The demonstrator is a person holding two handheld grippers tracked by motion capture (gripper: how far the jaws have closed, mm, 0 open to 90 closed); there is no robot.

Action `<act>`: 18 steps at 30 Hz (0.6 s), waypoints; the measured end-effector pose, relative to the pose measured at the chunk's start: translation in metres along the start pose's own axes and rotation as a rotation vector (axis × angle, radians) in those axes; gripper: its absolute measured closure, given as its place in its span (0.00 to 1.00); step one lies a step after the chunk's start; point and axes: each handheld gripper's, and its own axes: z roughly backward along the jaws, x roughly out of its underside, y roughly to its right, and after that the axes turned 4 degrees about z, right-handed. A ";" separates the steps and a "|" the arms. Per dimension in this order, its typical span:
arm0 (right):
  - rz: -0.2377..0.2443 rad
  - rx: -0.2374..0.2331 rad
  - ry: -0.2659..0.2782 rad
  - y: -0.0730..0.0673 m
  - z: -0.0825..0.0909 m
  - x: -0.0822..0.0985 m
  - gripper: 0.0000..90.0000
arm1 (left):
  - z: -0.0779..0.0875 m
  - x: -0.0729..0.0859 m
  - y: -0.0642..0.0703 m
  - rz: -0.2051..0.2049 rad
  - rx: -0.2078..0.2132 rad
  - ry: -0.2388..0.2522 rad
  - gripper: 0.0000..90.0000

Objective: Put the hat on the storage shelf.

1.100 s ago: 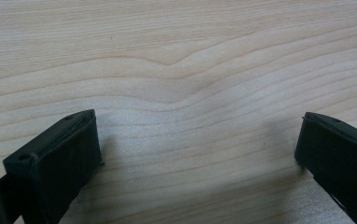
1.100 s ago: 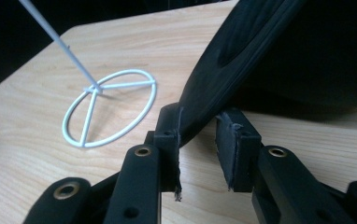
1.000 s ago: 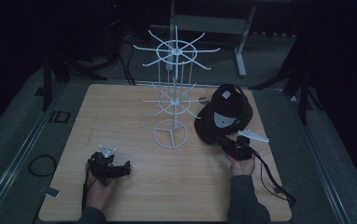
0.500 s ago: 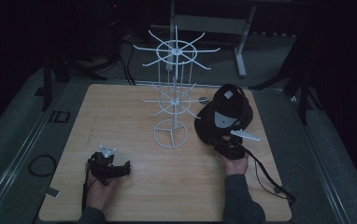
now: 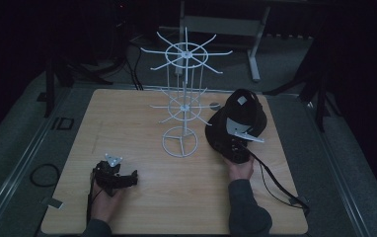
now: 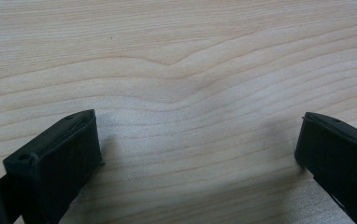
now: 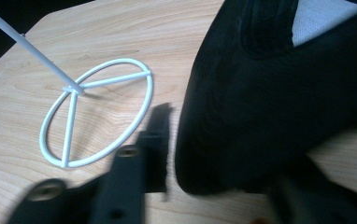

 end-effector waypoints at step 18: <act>0.109 -0.064 -0.050 0.024 0.041 -0.013 0.87 | 0.000 0.000 0.000 0.000 0.000 -0.001 0.00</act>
